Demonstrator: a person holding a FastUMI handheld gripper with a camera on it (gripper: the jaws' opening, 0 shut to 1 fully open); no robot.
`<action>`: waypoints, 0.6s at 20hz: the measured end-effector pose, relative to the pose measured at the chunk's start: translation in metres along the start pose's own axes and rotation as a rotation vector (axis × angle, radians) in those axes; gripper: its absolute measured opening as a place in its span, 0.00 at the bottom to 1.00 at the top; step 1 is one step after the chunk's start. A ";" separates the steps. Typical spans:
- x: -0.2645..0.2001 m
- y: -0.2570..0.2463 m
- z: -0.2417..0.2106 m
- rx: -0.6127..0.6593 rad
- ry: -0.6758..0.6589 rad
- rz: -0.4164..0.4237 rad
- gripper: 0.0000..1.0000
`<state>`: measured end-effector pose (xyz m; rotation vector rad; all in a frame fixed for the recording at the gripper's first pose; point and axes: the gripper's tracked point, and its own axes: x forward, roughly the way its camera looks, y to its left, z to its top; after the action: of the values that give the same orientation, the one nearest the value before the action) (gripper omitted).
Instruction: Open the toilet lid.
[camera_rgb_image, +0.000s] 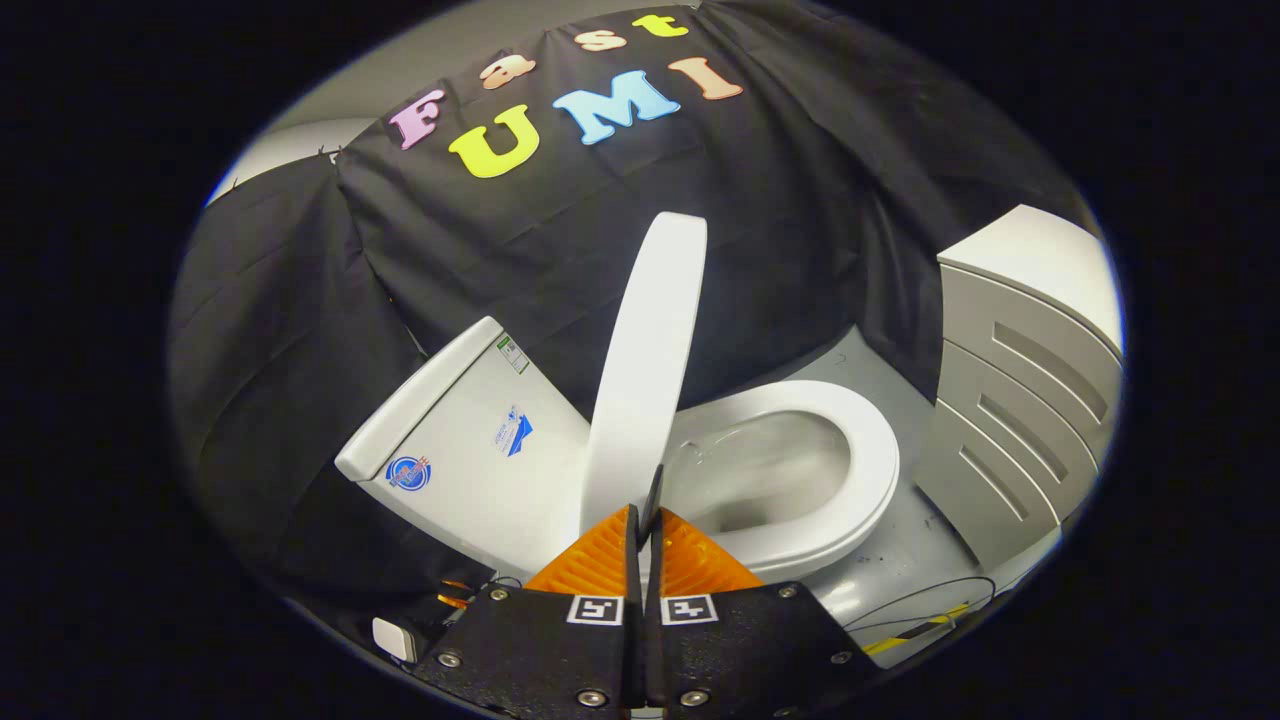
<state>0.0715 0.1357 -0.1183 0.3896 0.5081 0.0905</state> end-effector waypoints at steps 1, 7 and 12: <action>0.000 0.004 0.001 -0.008 -0.004 0.000 0.00; -0.001 0.029 0.008 -0.063 -0.033 -0.016 0.00; 0.001 0.054 0.011 -0.129 -0.052 -0.018 0.00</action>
<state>0.0782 0.1822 -0.0891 0.2610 0.4513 0.0952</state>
